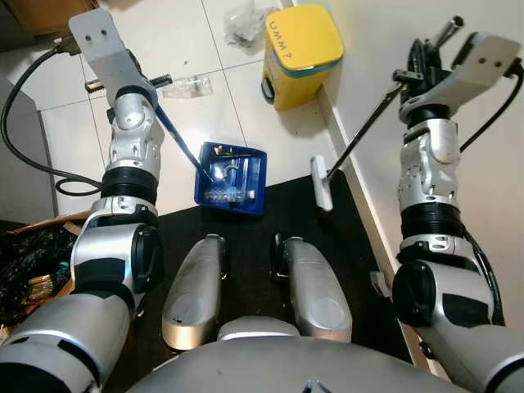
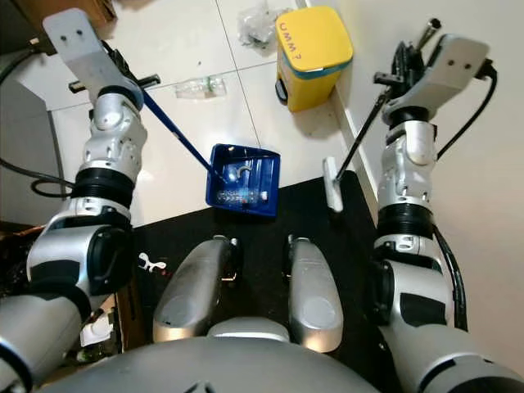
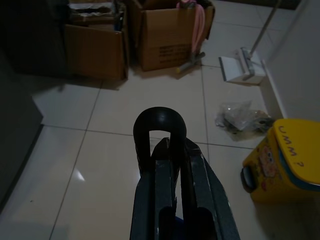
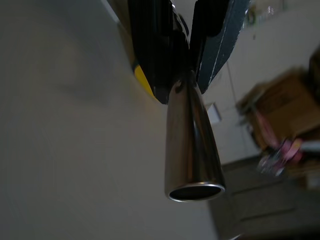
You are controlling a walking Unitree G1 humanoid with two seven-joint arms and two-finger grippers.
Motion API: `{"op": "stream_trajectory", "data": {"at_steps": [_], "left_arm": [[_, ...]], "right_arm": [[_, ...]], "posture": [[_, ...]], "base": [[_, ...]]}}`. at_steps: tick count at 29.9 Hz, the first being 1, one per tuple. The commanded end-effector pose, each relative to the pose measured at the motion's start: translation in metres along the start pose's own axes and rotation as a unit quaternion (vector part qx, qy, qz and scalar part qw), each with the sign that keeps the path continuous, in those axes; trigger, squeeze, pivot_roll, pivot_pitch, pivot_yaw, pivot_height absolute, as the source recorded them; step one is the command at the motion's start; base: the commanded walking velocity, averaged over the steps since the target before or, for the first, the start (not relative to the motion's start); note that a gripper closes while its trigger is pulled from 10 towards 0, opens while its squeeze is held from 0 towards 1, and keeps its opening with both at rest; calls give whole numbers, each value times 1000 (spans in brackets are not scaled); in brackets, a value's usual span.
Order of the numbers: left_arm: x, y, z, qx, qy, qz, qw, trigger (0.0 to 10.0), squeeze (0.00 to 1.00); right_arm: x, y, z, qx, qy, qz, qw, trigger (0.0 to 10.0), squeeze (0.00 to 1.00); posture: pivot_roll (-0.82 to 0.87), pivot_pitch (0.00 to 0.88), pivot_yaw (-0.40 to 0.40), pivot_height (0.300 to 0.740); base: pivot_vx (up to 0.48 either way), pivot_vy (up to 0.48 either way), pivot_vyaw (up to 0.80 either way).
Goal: Sweep floor
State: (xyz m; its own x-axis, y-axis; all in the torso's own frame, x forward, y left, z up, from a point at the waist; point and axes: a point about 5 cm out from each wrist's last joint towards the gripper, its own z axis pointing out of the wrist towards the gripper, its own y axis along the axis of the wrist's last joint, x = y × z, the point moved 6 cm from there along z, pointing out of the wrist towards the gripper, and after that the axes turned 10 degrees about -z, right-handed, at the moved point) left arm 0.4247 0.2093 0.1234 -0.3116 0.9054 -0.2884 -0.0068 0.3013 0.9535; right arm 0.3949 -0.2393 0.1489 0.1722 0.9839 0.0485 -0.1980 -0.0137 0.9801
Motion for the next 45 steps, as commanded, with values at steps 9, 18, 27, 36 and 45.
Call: {"op": "stream_trajectory", "data": {"at_steps": [9,18,27,36,45], "left_arm": [[-5,33,1,-24,-16,0,1000,10000,0],[-12,53,-1,-60,-35,-2,998,10000,0],[-17,58,-5,-63,-40,-4,997,10000,0],[-20,60,-6,-63,-46,-9,997,10000,0],[-22,61,-7,-64,-49,-13,997,10000,0]], "right_arm": [[-13,20,8,-42,-48,36,997,10000,0],[-8,21,10,-45,-49,51,997,10000,0],[-9,22,12,-48,-49,51,996,10000,0],[-8,19,12,-43,-45,49,997,10000,0],[-9,18,13,-39,-44,46,997,10000,0]], "posture": [[112,17,-2,740],[112,2,-2,740],[111,0,-5,740],[108,0,-7,740],[106,0,-7,740]], "base": [[0,0,0],[0,0,0],[0,0,0],[-98,0,0],[-357,0,0]]}}
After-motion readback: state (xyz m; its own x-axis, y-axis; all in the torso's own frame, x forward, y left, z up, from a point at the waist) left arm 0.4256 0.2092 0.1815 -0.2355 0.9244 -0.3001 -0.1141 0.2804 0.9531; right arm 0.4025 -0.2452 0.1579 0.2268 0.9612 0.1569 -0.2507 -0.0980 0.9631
